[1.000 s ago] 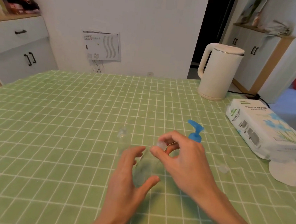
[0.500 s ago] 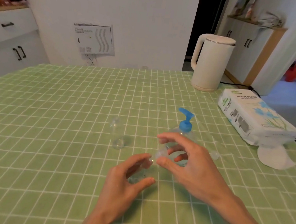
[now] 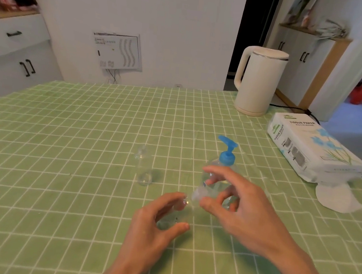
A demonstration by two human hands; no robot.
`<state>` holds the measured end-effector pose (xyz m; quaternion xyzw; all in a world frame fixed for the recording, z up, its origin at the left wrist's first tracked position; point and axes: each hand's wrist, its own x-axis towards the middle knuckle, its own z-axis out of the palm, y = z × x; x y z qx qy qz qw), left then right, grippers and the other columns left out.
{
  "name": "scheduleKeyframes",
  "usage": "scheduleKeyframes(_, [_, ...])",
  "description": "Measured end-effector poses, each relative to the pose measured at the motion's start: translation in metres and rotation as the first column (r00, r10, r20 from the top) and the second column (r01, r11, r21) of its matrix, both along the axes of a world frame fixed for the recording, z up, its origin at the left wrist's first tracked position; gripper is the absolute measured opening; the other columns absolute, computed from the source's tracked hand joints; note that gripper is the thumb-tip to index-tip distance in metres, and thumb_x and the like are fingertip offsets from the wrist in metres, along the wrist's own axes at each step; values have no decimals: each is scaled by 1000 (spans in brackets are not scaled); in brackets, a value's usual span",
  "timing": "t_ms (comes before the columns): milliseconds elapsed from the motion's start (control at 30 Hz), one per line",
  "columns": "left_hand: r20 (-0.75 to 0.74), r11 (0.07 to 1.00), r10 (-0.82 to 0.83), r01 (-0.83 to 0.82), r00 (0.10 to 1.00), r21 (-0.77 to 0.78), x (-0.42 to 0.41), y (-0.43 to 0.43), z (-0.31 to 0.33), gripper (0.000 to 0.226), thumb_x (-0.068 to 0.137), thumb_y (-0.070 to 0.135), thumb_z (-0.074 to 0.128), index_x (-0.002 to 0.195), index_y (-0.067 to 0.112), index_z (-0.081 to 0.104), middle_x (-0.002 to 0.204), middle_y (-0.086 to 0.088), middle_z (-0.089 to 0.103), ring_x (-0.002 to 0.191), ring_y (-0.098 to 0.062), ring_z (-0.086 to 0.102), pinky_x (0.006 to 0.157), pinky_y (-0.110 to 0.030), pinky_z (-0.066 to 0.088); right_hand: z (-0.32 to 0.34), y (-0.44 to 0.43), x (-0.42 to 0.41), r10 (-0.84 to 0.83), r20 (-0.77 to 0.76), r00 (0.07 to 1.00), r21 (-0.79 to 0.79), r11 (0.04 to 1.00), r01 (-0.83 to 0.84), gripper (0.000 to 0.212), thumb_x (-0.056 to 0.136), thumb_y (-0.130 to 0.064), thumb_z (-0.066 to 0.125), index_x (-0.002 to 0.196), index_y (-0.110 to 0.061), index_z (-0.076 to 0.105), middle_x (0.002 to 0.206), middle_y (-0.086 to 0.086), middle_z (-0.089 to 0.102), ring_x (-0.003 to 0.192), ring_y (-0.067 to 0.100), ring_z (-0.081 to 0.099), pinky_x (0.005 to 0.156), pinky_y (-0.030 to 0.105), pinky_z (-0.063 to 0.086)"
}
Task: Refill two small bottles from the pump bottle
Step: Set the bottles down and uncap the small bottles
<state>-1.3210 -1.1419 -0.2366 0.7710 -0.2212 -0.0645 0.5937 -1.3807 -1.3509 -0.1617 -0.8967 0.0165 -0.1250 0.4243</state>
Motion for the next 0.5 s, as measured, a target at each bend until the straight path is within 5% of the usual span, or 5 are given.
scheduleKeyframes(67, [7,1000,-15,15,1000,-1,0,-2,-2,61,76,5,92,127,32,70,118,24,77,116,3,71,103,-10,49,-1,8,0,14,12,1000,-95,995,-13,37,84,-63,71,117,-46,70,107,-23,68,85,5,68,70,11,47])
scheduleKeyframes(167, [-23,999,-34,33,999,-32,1,-2,-7,62,74,3,92,126,30,71,116,18,79,115,-1,73,104,-14,51,4,8,-1,-4,99,995,-93,996,14,14,91,-44,74,104,-40,74,99,-18,71,88,9,67,69,15,49])
scheduleKeyframes(333, [-101,980,-5,-16,995,-198,11,4,-19,61,64,10,90,121,21,72,113,5,83,113,-12,76,97,-16,56,18,-35,-13,-235,210,949,71,972,225,21,93,-33,72,112,-42,75,111,-24,72,95,0,70,68,11,55])
scheduleKeyframes(433, [-108,964,-6,-24,994,-265,14,5,-25,62,62,6,88,121,17,72,114,2,83,111,-13,77,95,-14,56,5,-82,-17,-449,134,883,-44,888,458,21,96,-23,75,113,-34,74,109,-20,71,85,-1,70,65,13,54])
scheduleKeyframes(500, [-93,959,-26,-1,995,-284,14,4,-28,63,62,3,87,121,14,71,115,0,82,111,-13,77,96,-15,56,-12,-104,-20,-556,8,831,-165,819,550,26,93,-21,78,117,-27,70,106,-11,70,82,3,68,72,26,53])
